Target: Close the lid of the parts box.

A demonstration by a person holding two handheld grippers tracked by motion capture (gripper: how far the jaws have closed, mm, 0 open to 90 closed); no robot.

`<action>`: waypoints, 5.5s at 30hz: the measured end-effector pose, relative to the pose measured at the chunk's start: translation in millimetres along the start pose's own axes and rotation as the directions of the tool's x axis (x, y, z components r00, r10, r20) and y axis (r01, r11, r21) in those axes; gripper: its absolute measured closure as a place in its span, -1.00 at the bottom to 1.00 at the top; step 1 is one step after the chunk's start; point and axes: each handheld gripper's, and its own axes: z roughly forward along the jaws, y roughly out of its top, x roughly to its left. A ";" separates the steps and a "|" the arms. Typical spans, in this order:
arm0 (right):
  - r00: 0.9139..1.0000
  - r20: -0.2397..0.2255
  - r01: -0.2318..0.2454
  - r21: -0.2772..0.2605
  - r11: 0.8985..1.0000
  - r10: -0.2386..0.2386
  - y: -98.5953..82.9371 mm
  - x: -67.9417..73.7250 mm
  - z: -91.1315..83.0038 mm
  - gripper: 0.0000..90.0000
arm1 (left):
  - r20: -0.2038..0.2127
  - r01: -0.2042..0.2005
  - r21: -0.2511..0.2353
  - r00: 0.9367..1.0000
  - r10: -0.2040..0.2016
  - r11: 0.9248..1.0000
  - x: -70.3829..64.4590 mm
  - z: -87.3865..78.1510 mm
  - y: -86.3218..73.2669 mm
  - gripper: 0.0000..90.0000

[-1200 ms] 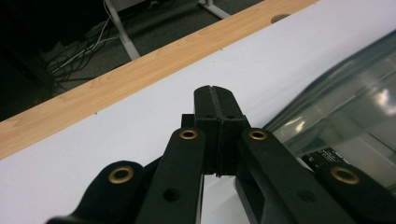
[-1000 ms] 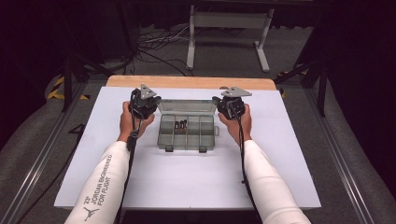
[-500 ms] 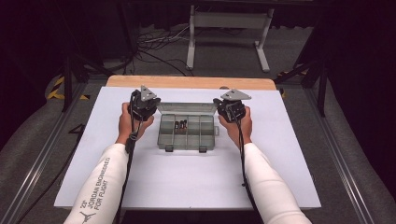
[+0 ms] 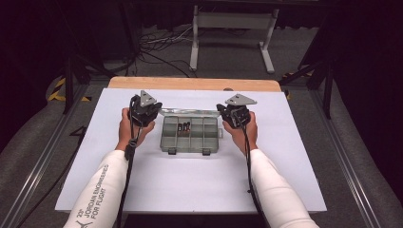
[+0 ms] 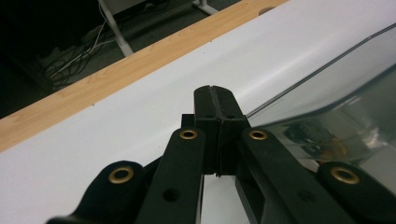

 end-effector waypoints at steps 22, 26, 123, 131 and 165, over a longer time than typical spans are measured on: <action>0.994 -0.103 0.045 0.059 0.997 -0.039 -21.8 9.9 -25.7 1.00 | 0.102 -0.073 -0.022 0.992 0.074 0.997 -11.6 -31.9 -24.7 0.98; 0.991 -0.122 0.071 0.063 0.996 -0.063 -25.3 13.0 -29.6 1.00 | 0.138 -0.110 -0.022 0.984 0.112 0.994 -17.9 -36.2 -30.0 0.99; 0.973 -0.198 0.118 -0.030 0.993 -0.122 -63.4 38.1 -54.5 0.68 | 0.235 -0.195 -0.171 0.944 0.233 0.966 -44.8 -48.6 -69.9 0.59; 0.977 -0.177 0.112 -0.039 0.993 -0.117 -64.1 36.7 -54.8 0.27 | 0.244 -0.184 -0.177 0.943 0.225 0.967 -43.7 -50.3 -70.3 0.17; 0.983 -0.103 0.144 -0.079 0.986 -0.152 -61.7 44.1 -60.8 -0.79 | 0.214 -0.221 -0.242 0.937 0.274 0.945 -49.6 -72.7 -64.9 -0.88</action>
